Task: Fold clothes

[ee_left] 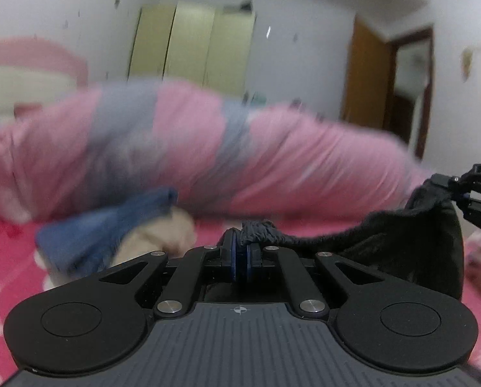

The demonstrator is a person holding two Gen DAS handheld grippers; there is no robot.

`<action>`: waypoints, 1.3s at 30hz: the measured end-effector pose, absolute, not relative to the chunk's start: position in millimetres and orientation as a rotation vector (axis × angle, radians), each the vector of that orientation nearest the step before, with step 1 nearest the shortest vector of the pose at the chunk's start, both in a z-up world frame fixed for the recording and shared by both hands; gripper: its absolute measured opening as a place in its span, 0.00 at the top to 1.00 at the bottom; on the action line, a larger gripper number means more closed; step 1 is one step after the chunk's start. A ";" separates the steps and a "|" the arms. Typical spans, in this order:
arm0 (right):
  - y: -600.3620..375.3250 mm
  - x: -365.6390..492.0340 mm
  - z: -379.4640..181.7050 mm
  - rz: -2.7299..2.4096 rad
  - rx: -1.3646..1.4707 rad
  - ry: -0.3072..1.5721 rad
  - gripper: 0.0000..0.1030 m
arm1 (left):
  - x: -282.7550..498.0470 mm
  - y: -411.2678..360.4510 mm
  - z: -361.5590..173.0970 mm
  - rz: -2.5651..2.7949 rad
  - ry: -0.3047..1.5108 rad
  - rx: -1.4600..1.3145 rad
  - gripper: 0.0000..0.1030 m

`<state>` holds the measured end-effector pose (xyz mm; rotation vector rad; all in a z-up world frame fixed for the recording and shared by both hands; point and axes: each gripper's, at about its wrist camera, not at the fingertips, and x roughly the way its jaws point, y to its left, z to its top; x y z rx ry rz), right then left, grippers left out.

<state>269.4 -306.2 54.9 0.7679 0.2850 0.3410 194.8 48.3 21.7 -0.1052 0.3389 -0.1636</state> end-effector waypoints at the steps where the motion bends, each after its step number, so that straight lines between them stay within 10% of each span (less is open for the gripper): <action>1: -308.1 289.2 33.7 0.322 0.787 0.341 0.92 | 211.4 48.6 8.9 -0.173 0.391 -0.105 0.95; 10: -336.3 337.0 -120.1 0.189 0.959 0.694 0.64 | 261.1 95.5 -57.8 -0.212 0.616 -0.425 0.62; 15: -365.1 305.8 -92.8 0.182 1.027 0.589 0.56 | 224.8 135.5 -35.6 -0.171 0.498 -0.499 0.47; 29: -241.5 216.4 -9.9 0.513 0.700 0.647 0.55 | 199.3 155.4 -76.8 -0.095 0.716 -0.341 0.44; 31: -232.0 187.1 -14.4 0.517 0.699 0.663 0.55 | 196.8 154.0 -85.0 -0.080 0.724 -0.331 0.50; 35: -236.6 129.1 -34.1 0.427 0.683 0.682 0.55 | 181.7 152.4 -86.8 -0.080 0.741 -0.361 1.00; 39: -259.7 85.6 -54.1 0.327 0.723 0.690 0.55 | 157.5 156.5 -78.7 -0.119 0.773 -0.477 1.00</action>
